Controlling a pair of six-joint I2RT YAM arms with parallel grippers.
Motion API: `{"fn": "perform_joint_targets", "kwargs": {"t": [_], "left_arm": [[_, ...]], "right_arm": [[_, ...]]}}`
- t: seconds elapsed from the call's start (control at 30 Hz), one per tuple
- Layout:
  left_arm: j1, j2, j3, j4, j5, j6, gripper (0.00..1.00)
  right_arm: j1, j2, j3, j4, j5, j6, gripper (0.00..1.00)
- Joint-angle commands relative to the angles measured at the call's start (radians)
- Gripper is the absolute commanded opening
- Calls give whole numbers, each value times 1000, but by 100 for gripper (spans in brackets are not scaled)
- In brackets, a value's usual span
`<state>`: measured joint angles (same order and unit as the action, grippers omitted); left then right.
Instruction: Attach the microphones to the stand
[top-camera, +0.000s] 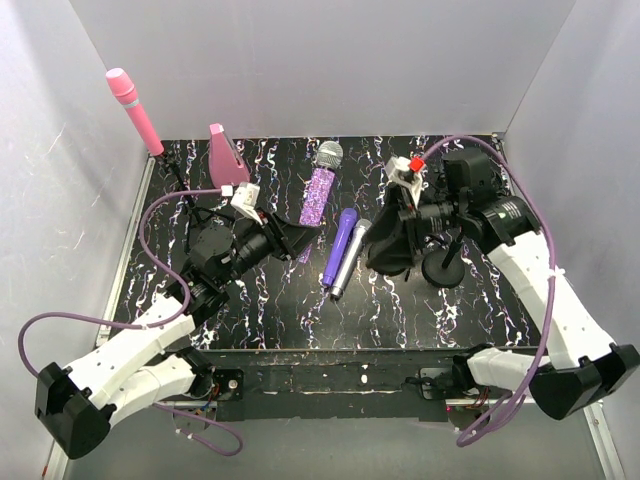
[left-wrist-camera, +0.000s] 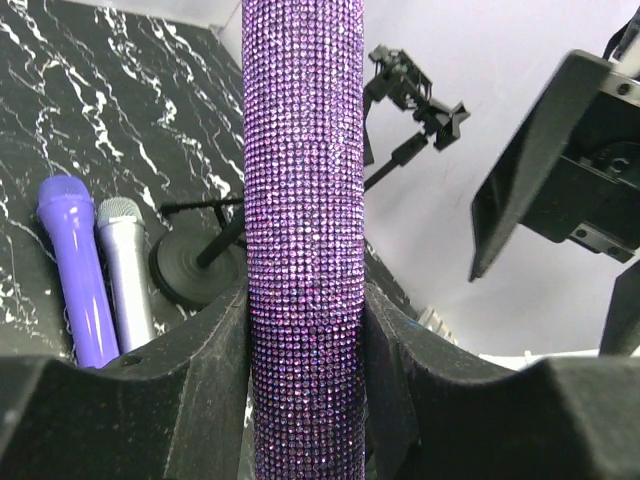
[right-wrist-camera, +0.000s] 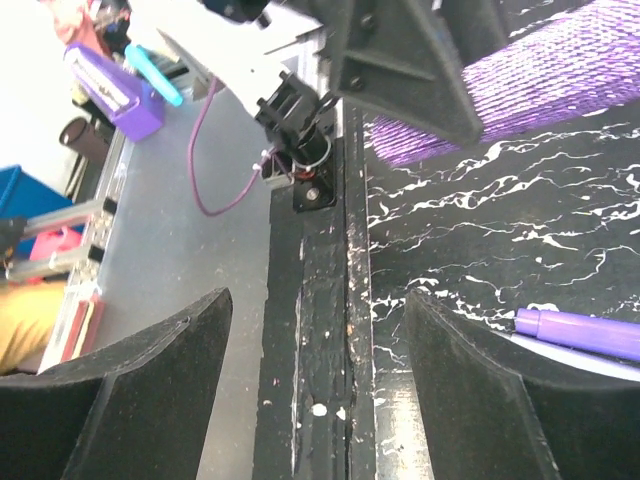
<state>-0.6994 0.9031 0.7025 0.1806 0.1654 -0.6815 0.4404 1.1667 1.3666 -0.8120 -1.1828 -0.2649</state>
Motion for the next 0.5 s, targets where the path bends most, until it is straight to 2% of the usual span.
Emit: {"fn": "perform_joint_targets", "kwargs": {"t": [0.0, 0.17, 0.33, 0.47], "left_arm": [[-12, 17, 55, 166, -66, -39, 0], [-43, 66, 80, 217, -78, -44, 0], [-81, 111, 95, 255, -92, -44, 0], [-117, 138, 103, 276, -119, -43, 0]], "right_arm": [[17, 54, 42, 344, 116, 434, 76], [43, 129, 84, 458, 286, 755, 76], [67, 178, 132, 413, 469, 845, 77], [78, 182, 91, 479, 465, 895, 77]]}}
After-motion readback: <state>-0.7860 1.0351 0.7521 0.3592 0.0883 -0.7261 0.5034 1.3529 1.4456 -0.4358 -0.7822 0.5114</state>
